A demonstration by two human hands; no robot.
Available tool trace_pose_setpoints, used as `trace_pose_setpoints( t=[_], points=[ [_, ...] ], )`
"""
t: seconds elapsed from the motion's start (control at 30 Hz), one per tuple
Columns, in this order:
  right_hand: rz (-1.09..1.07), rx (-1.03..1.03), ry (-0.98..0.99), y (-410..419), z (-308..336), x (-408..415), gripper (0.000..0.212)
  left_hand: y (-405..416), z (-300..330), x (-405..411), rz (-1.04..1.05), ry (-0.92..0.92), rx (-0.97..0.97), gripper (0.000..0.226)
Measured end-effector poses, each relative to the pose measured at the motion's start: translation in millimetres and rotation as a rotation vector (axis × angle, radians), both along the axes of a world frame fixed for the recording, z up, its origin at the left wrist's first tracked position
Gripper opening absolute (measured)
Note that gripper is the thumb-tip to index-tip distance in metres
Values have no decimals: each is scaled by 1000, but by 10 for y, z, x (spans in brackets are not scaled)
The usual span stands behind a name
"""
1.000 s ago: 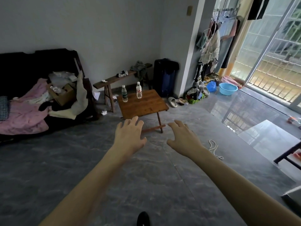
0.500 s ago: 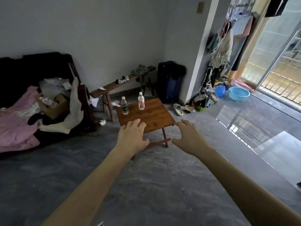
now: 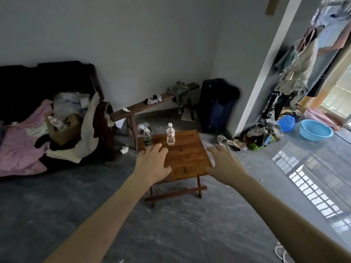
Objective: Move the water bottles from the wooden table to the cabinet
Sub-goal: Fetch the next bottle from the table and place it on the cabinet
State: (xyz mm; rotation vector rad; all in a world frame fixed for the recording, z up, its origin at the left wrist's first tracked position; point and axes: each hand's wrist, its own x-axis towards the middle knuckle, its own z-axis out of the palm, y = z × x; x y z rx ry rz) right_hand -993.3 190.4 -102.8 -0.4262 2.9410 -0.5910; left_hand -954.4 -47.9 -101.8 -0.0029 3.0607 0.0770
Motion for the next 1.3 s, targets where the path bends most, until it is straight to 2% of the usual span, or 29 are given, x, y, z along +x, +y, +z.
trace_pose_setpoints(
  t=[0.17,0.4,0.67,0.77,0.9,1.0,1.1,1.3],
  points=[
    [81,0,-56,-4,-148,-882,48,64,-60,-642,72,-27,-7,65],
    [116,42,-112,-111,-326,-1994,64,-149,-240,-1426,154,-62,1,62],
    [136,5,-178,-645,-595,-3162,49,-610,-558,-2663,149,-139,30,58],
    [114,-15,-227,-857,-734,-3490,55,-724,-716,-3134,112,-206,49,62],
    [137,-10,-299,-1089,-1037,-3920,50,-863,-982,-3701,103,-268,59,65],
    [121,5,-364,-1185,-1253,-4251,56,-943,-1209,-4014,117,-300,74,66],
    [131,32,-398,-1259,-1540,-4600,50,-980,-1482,-4303,105,-338,75,65],
    [118,41,-453,-1406,-2447,-5125,54,-1039,-2256,-4723,219,-422,150,62]
  ],
)
